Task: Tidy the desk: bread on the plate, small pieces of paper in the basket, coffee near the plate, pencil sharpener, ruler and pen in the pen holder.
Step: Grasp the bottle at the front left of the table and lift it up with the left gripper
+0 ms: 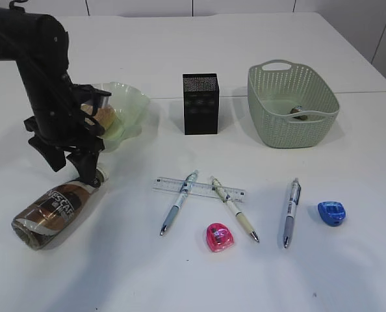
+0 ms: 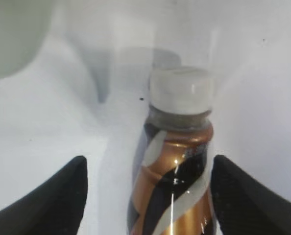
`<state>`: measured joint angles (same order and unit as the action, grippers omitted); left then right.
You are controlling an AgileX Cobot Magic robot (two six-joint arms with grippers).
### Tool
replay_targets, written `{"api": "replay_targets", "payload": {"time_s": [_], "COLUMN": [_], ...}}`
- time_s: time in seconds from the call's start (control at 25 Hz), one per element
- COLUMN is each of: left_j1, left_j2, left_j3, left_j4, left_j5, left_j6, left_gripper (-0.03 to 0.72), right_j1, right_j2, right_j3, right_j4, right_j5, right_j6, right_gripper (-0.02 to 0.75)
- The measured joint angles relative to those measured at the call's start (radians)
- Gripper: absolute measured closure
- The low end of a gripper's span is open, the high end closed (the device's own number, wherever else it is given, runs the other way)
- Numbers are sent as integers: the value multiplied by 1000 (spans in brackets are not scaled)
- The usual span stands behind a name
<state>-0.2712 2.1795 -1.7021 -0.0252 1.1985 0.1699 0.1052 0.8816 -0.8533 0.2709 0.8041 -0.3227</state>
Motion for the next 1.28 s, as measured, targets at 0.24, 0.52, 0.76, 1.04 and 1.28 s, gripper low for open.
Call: {"api": "replay_targets", "payload": {"time_s": [0.24,0.52,0.76,1.04,1.28], "left_j1": [-2,-41,-99,-92,-89], "left_j2": [5,10,12,12,12], "left_j3": [-14,-16,-16,-16,26], "left_j4": [41,68,91,105,105], "left_j5": [9,12,12,12,12], "left_j6": [-47,-80,-99,-106,-113], "left_gripper": [137,137,137,137,137], "right_j1": [0,0,0,0,0], "right_j2": [0,0,0,0,0], "right_j3": [0,0,0,0,0], "right_j4": [0,0,0,0,0], "right_j5": [-2,-2,-2,-2,-2], "right_j6": [0,0,0,0,0], "right_gripper": [332,331,332,332,331]}}
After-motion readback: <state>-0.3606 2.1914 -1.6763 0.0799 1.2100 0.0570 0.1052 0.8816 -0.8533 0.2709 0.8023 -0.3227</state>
